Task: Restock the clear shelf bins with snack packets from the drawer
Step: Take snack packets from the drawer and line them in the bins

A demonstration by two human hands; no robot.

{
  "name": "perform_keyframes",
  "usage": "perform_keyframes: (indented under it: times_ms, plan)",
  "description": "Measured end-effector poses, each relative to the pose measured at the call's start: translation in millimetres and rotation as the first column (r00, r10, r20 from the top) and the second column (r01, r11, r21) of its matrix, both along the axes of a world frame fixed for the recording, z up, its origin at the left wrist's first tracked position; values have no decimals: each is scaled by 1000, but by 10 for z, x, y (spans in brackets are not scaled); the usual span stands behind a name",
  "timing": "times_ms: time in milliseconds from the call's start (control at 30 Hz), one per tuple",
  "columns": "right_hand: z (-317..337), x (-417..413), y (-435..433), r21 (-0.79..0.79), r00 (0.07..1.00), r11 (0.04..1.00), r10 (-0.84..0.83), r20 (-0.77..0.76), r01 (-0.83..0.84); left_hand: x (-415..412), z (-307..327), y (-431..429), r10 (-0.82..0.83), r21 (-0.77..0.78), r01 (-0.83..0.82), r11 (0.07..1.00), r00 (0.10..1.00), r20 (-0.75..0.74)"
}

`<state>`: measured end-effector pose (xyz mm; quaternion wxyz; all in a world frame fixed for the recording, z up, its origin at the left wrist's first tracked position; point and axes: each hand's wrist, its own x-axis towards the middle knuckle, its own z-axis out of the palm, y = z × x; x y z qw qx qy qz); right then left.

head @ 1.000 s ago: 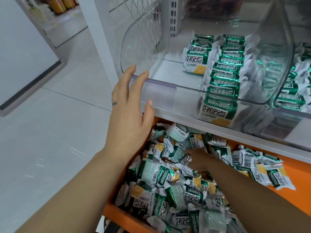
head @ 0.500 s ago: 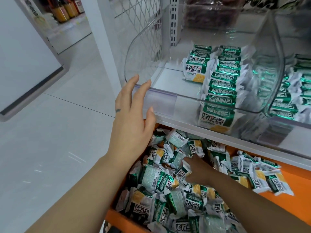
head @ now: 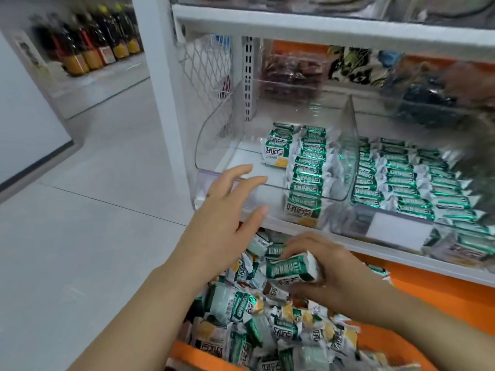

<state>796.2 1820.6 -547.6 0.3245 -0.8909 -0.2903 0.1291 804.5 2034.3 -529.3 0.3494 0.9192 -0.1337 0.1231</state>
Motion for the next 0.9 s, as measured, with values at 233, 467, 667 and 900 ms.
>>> perform_keyframes:
  times_ms: [233, 467, 667, 900]
  plan:
    - [757, -122, 99, 303, 975, 930, -175, -138, 210, -211, 259, -52, -366, -472, 163, 866, 850, -378]
    - [918, -113, 304, 438, 953, 850, -221, -205, 291, -237, 455, 5, -346, -602, 83, 794, 876, -337]
    - [931, -120, 432, 312, 963, 933, -231, 136, 179, -215, 455, 29, -478, -788, 47, 614, 816, -324]
    - [797, -56, 412, 237, 958, 961, -195, 210, 143, -188, 435, 110, -429, -719, 83, 690, 847, -313]
